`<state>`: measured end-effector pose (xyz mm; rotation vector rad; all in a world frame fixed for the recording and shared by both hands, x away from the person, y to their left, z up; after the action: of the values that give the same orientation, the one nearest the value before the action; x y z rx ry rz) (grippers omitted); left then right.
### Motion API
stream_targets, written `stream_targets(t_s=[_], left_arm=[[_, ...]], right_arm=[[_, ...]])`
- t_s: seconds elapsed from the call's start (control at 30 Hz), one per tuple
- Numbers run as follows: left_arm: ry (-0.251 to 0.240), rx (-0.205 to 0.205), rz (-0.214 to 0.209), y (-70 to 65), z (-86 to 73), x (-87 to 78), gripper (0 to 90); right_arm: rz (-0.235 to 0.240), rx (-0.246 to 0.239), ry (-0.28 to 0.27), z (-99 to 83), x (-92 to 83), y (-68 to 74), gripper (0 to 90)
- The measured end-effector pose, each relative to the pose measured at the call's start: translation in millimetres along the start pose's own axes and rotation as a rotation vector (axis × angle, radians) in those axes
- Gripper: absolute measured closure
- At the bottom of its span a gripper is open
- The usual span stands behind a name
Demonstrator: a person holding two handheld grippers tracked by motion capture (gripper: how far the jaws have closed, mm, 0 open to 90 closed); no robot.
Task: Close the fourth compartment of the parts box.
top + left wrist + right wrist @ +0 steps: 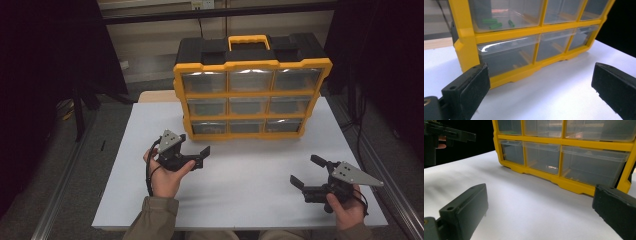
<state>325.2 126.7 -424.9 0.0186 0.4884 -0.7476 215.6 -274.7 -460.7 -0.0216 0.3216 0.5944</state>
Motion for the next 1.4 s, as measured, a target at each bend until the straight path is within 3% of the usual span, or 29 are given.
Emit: stream_targets(t_s=[0.07,0.13,0.47,1.4], left_arm=[[-0.003,0.012,-0.001,1.6,-1.6,-1.7,1.2],[-0.013,-0.008,-0.007,1.1,-3.1,-3.0,1.1],[-0.013,0.019,-0.013,7.0,-13.3,-12.2,1.1],[-0.041,0.001,-0.014,24.7,-32.2,-37.1,1.6]], right_arm=[[-0.002,-0.003,-0.001,-0.1,0.2,-0.4,0.1],[0.0,-0.003,0.003,-0.4,0.3,-0.3,0.2],[-0.002,-0.005,0.001,-0.3,-0.1,-0.5,0.1],[0.006,-0.001,0.005,-0.5,0.9,0.7,0.1]])
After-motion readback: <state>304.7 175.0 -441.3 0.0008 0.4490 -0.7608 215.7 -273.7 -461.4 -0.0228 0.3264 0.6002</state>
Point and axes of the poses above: each handheld gripper's, and its own axes: x roughly forward along the jaws, z roughly out of its top, y roughly to its left, the point moved 2 cm from there along x, roughly forward along the jaws, and after that the axes turned 6 degrees about y, right-handed, at the moved point
